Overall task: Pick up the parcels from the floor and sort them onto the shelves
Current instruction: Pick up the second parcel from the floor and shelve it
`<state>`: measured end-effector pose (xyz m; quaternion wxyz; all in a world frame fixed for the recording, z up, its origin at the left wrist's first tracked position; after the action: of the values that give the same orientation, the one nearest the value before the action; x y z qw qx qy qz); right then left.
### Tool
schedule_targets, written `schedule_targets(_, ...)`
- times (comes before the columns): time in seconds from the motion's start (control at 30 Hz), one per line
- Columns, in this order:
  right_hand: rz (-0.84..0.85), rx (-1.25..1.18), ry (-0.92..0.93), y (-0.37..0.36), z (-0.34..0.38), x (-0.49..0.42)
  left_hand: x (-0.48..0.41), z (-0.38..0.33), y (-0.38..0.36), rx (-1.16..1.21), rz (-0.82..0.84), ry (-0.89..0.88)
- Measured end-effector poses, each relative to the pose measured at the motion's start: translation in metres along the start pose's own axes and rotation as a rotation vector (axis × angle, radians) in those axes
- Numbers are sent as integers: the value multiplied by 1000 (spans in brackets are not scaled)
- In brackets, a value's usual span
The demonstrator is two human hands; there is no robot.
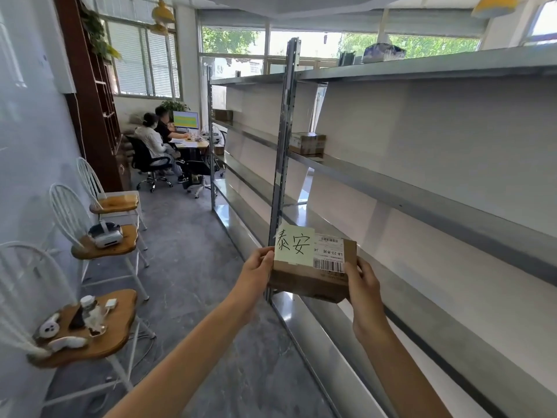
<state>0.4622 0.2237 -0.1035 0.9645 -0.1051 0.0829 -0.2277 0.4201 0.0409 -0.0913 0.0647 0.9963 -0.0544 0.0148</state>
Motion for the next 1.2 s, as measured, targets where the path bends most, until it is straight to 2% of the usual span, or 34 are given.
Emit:
schedule_targets(0.77,89,17,-56,-29,-26,-178,-175,0,-32,-11,-128,56)
schedule_targets(1.2,17,13,-48,-101,-56,-272,-296,-5,6,-3,-50,39)
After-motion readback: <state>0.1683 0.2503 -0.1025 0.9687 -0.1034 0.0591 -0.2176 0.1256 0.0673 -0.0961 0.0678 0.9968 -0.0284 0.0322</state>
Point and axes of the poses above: each hand's wrist, its own x-axis away from the middle knuckle, its own y-axis out of the back of the hand, z = x × y, the point moved 1 cm from there along -x, towards the middle knuckle, and after that the axes turned 8 degrees about -x, right-handed, at the moved point
